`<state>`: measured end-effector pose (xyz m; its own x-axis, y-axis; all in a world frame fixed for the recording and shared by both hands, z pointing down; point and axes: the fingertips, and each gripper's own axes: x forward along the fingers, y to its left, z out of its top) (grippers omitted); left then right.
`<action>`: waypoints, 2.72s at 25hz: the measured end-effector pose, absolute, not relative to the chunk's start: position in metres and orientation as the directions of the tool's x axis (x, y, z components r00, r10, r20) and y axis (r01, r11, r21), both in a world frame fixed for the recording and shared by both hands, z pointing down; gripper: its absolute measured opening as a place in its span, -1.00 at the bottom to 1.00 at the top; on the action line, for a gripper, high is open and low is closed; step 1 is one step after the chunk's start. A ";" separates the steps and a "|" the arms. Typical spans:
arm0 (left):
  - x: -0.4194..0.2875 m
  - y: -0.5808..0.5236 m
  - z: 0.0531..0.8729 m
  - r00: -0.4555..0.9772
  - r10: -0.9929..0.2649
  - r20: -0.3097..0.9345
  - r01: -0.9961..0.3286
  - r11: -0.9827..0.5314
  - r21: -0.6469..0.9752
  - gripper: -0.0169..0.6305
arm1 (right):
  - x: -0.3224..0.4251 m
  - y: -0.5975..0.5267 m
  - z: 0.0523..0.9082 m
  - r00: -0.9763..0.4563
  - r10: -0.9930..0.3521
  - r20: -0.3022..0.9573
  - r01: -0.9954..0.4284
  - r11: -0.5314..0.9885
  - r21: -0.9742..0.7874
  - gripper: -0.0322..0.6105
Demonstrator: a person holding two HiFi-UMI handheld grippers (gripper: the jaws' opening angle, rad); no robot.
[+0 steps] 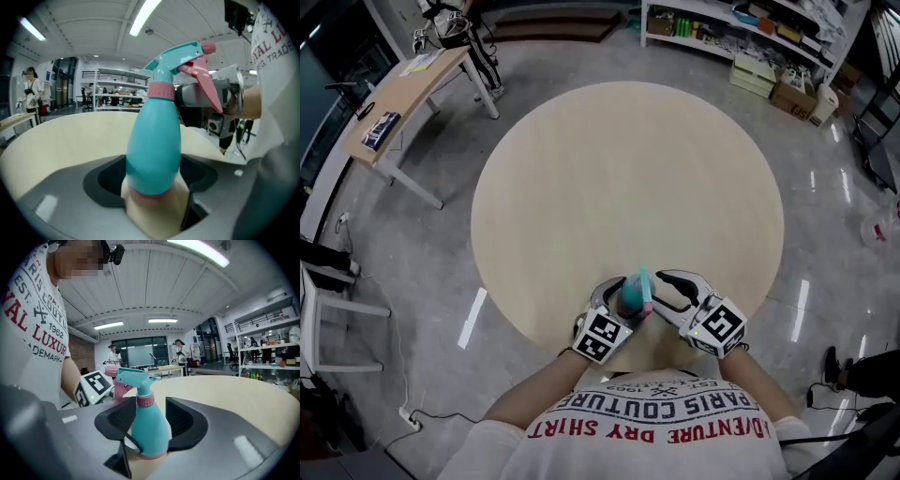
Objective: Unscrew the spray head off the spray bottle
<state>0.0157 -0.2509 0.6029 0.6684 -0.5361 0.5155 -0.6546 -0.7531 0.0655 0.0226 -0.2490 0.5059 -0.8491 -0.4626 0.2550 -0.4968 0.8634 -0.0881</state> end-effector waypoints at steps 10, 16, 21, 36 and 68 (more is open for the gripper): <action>0.026 -0.245 0.604 0.679 -0.512 0.525 -0.632 -0.772 0.065 0.15 | 0.012 -0.242 0.509 -0.889 -0.365 0.275 -0.393 0.918 -0.051 -0.42; 0.017 -0.218 0.605 0.833 -0.094 0.545 -0.156 -0.985 0.070 0.14 | 0.011 -0.217 0.508 -0.931 -0.009 0.365 -0.036 0.997 -0.068 -0.58; 0.016 -0.216 0.603 0.822 -0.041 0.569 -0.104 -0.992 0.078 0.15 | 0.009 -0.218 0.508 -0.937 -0.013 0.349 -0.048 0.994 -0.094 -0.56; 0.020 -0.256 0.603 0.567 -0.635 0.525 -0.774 -0.629 0.077 0.15 | 0.018 -0.251 0.491 -0.843 -0.500 0.196 -0.522 0.850 -0.076 -0.10; -0.003 -0.259 0.604 0.583 -0.651 0.486 -0.777 -0.621 0.100 0.15 | 0.048 -0.246 0.491 -0.843 -0.492 0.216 -0.521 0.848 -0.102 -0.19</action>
